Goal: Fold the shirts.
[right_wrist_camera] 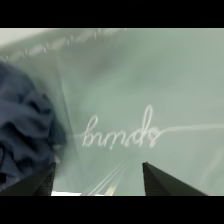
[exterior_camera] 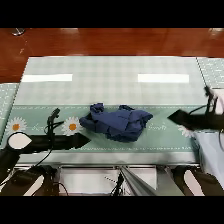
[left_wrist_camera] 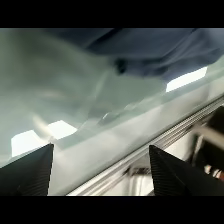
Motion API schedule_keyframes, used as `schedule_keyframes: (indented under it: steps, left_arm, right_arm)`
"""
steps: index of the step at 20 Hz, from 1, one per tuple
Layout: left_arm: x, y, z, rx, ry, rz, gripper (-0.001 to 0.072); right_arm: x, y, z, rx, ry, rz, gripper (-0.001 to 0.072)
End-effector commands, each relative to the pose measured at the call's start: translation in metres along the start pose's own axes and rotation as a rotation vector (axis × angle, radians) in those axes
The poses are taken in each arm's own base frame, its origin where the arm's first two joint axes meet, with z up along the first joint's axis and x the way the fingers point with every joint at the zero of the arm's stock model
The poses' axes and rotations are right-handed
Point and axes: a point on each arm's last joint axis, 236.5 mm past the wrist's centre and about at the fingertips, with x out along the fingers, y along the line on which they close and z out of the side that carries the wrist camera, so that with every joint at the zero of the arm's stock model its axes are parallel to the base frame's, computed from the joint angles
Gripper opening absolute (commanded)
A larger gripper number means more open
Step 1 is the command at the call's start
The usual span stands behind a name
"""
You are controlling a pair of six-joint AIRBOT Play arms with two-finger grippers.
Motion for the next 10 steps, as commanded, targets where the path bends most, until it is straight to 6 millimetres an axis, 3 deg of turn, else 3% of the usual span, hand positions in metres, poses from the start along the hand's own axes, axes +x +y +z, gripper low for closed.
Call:
schedule_keyframes:
  steps: [1, 7, 10]
  left_arm:
    - [0.028, -0.015, 0.026, -0.002, -0.114, -0.075, 0.0701]
    - [0.09, -0.02, 0.032, 0.053, 0.001, 0.035, 0.0701]
    - [0.102, -0.029, 0.053, 0.058, -0.004, 0.035, 0.0701]
  right_arm:
    - [0.029, 0.004, -0.049, 0.059, 0.047, 0.084, 0.062]
    - [0.037, 0.015, -0.052, 0.028, 0.048, 0.088, 0.062]
    - [0.039, 0.025, -0.066, -0.011, 0.097, 0.101, 0.062]
